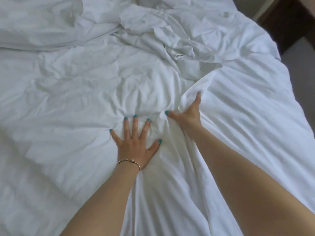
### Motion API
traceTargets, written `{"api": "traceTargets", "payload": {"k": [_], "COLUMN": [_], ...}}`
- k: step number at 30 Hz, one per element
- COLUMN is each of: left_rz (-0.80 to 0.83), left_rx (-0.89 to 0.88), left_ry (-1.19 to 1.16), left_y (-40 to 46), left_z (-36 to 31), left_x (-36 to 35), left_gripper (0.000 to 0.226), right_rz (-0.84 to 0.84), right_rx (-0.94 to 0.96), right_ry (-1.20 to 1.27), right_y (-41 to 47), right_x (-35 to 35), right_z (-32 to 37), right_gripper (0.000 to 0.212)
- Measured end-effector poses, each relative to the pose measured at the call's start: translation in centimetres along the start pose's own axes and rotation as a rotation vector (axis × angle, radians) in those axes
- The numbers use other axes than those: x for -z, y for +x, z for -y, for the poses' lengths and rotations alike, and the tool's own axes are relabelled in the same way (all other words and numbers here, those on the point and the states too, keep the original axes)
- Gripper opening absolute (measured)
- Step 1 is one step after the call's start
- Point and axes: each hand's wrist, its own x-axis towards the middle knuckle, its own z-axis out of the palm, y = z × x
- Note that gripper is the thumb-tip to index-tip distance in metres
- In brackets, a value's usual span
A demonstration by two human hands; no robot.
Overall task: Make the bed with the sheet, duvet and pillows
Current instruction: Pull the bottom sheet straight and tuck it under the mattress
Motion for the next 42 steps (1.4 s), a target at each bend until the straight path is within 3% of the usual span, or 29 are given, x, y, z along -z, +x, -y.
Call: {"api": "traceTargets", "payload": {"k": [4, 8, 9, 11, 12, 13, 14, 16, 18, 21, 23, 26, 30, 32, 35, 38, 40, 42], "left_rz": [0.106, 0.324, 0.283, -0.049, -0.231, -0.302, -0.252, 0.074, 0.317, 0.459, 0.486, 0.355, 0.293, 0.347, 0.562, 0.928, 1.119, 1.178], "left_rx": [0.009, -0.045, -0.01, 0.146, 0.159, 0.116, 0.037, -0.006, 0.118, 0.322, 0.265, 0.1, 0.004, -0.012, -0.025, -0.008, 0.01, 0.011], "left_ry": [-0.063, -0.213, -0.393, -0.841, -0.922, -0.905, -0.862, -0.583, -0.275, -0.162, -0.204, -0.269, -0.36, -0.381, -0.277, -0.254, -0.259, -0.232], "left_y": [0.5, -0.2, -1.0, -3.0, -3.8, -4.2, -4.3, -3.8, -3.8, -4.5, -5.1, -6.4, -12.7, -18.6, -26.4, -29.1, -27.9, -25.5], "left_z": [0.0, 1.5, 2.4, 4.4, 5.2, 5.8, 6.1, 6.6, 8.4, 13.0, 15.1, 17.5, 23.4, 26.4, 31.7, 35.9, 36.7, 36.1], "left_x": [0.8, 4.1, 5.8, 9.5, 11.4, 13.3, 15.1, 16.3, 15.3, 12.6, 12.1, 13.5, 15.6, 15.6, 14.5, 14.2, 14.9, 16.2], "left_gripper": [0.081, 0.079, 0.076, 0.064, 0.06, 0.059, 0.062, 0.079, 0.097, 0.101, 0.083, 0.061, 0.06, 0.062, 0.063, 0.074, 0.084, 0.064], "right_rz": [0.068, 0.204, 0.232, 0.349, 0.426, 0.501, 0.568, 0.688, 0.755, 0.707, 0.648, 0.424, -0.059, -0.151, -0.133, -0.014, 0.167, 0.315], "right_rx": [0.012, 0.012, 0.045, 0.085, 0.091, 0.087, 0.078, 0.068, 0.063, 0.098, 0.125, -0.005, -0.003, -0.036, -0.112, -0.145, -0.187, -0.262], "right_ry": [-0.042, 0.112, 0.123, 0.117, 0.093, 0.062, 0.008, -0.07, -0.082, -0.167, -0.218, -0.066, 0.016, -0.092, -0.423, -0.72, -0.768, -0.67], "right_y": [-1.5, -6.4, -8.2, -12.4, -14.7, -17.2, -19.6, -24.2, -28.0, -31.4, -32.5, -33.9, -33.7, -33.4, -33.7, -33.4, -32.6, -32.5], "right_x": [-1.6, -3.5, -4.2, -6.0, -7.0, -8.2, -9.4, -11.5, -13.2, -13.2, -12.6, -11.4, -10.7, -10.6, -11.7, -12.0, -12.3, -13.7], "right_z": [0.6, 1.3, 1.4, 1.5, 1.7, 1.8, 1.6, 1.3, 0.5, 0.3, -0.2, 0.9, 5.0, 7.3, 9.3, 8.8, 7.6, 6.5], "right_gripper": [0.108, 0.103, 0.097, 0.093, 0.095, 0.094, 0.091, 0.085, 0.082, 0.081, 0.077, 0.079, 0.084, 0.102, 0.12, 0.131, 0.137, 0.14]}}
